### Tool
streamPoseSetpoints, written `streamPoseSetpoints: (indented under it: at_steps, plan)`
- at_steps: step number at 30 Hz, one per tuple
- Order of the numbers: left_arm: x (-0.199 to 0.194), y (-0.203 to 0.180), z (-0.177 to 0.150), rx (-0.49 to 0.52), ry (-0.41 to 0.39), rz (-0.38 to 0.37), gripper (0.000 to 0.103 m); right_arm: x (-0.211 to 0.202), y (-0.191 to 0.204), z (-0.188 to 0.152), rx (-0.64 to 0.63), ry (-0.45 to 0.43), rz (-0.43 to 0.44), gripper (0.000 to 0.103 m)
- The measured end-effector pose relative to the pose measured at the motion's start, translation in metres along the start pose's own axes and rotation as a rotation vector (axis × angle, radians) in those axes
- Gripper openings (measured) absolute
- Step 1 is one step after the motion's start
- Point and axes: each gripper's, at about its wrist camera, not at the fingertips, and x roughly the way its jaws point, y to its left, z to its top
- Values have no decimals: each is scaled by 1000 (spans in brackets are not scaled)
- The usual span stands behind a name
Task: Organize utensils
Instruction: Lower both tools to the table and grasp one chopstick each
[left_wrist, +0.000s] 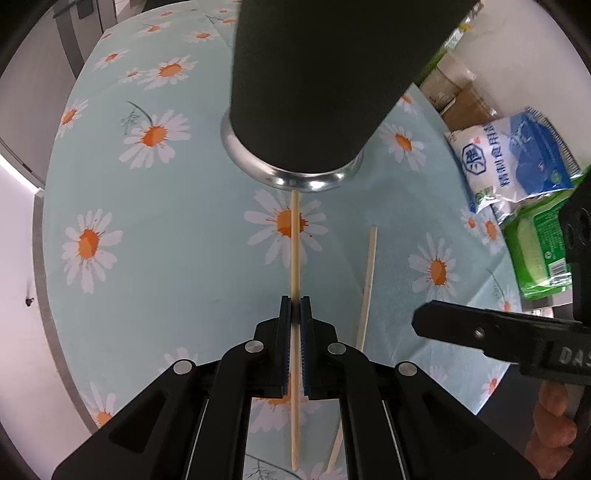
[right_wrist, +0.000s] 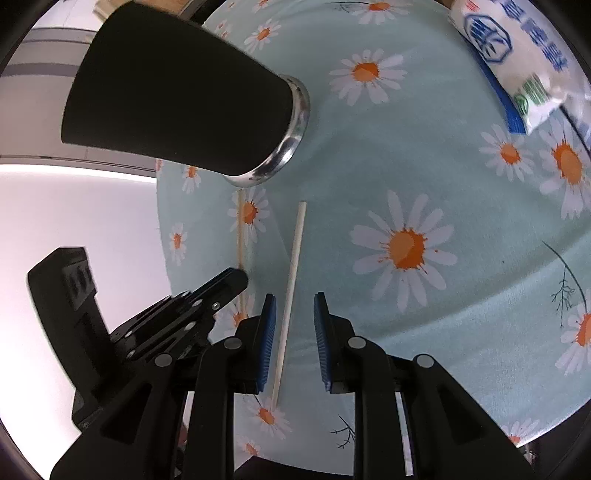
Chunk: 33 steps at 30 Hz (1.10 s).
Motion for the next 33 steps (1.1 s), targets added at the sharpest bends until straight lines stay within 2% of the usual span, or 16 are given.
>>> streamPoseSetpoints:
  at_steps: [10, 15, 21, 22, 25, 28, 33]
  plan:
    - [-34, 35, -22, -80, -77, -114, 4, 27, 35, 0, -24, 40, -195, 22]
    - [-43, 50, -32, -111, -107, -179, 4, 40, 55, 3, -65, 40, -339, 22]
    - [-50, 61, -35, -129, -157, -218, 4, 61, 81, -1, -114, 33, -496, 22]
    - [-52, 63, -36, -129, -163, -228, 4, 66, 87, -2, -115, 38, -492, 22]
    - [-55, 65, -37, -123, -176, -239, 4, 73, 98, -8, -138, 17, -567, 14]
    - [-58, 69, -38, -119, -175, -253, 4, 84, 114, -18, -149, 1, -598, 6]
    - [-58, 69, -39, -103, -167, -250, 4, 76, 110, -22, -109, -9, -559, 5]
